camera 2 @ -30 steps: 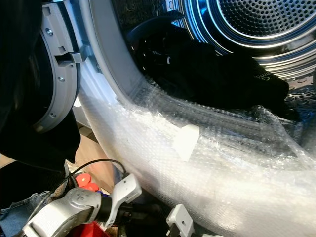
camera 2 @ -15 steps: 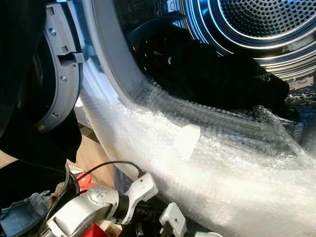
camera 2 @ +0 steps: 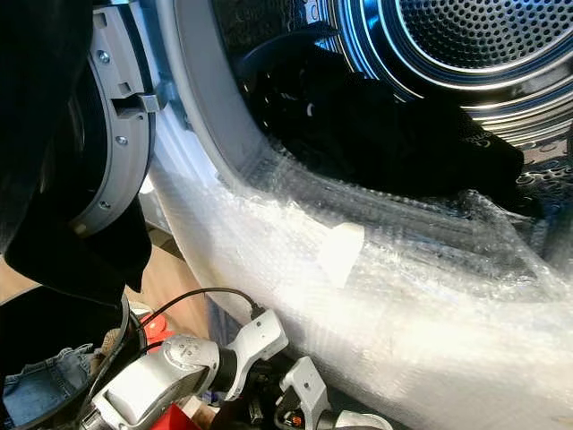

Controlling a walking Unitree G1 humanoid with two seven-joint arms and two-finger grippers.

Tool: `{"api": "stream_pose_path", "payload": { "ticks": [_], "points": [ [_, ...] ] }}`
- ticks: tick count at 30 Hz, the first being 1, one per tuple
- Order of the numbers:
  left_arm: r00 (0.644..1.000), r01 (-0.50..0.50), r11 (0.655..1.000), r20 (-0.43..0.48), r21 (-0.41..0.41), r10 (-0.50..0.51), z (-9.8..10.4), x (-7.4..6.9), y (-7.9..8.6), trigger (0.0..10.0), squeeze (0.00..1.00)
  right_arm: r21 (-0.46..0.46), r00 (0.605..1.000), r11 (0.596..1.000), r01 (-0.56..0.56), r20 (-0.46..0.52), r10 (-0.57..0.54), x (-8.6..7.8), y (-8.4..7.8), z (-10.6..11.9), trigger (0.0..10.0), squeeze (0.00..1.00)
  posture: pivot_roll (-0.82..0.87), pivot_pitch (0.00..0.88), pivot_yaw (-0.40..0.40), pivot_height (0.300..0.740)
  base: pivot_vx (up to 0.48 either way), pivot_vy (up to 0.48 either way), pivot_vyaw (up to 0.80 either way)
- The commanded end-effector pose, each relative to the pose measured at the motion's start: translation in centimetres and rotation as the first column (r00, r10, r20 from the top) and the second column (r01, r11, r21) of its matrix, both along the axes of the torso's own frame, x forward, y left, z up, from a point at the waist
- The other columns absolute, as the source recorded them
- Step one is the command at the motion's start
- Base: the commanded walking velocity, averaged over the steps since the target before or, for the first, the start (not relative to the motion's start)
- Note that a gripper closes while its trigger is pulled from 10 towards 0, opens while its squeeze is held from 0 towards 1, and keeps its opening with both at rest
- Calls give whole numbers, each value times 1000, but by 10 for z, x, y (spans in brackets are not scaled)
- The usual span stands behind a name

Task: Clothes washing

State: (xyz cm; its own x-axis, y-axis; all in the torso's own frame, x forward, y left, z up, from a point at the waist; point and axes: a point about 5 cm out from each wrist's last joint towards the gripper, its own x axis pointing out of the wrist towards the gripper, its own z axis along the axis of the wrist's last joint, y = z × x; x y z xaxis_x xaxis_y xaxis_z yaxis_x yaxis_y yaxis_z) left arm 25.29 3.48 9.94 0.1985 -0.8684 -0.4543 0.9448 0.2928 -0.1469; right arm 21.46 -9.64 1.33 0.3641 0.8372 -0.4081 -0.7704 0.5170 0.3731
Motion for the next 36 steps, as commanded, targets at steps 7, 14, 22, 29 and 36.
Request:
{"api": "stream_pose_path", "payload": {
  "ticks": [7,14,22,29,36],
  "points": [
    [995,50,992,86,-112,-40,29,5,-14,0,0,-37,999,999,23,-32,-24,-2,-1,-11,0,0,-7,0,2,740,0,0,0],
    [995,44,993,89,-112,-34,29,7,-14,0,0,-28,1000,999,20,-19,-21,0,2,-10,0,0,-2,0,5,740,0,0,0],
    [995,26,994,96,-102,-16,29,8,-11,0,0,-10,1000,1000,-3,-13,3,-1,9,-10,0,0,6,0,12,740,0,0,0],
    [995,22,995,94,-102,-12,29,8,-10,0,0,-8,1000,1000,0,-8,0,-1,9,-10,0,0,4,0,21,740,0,0,0],
    [994,33,995,104,-90,-23,29,4,-8,0,0,-17,1000,1000,-6,-1,5,-1,9,-11,0,0,-1,0,25,740,0,0,0]
  ]
}}
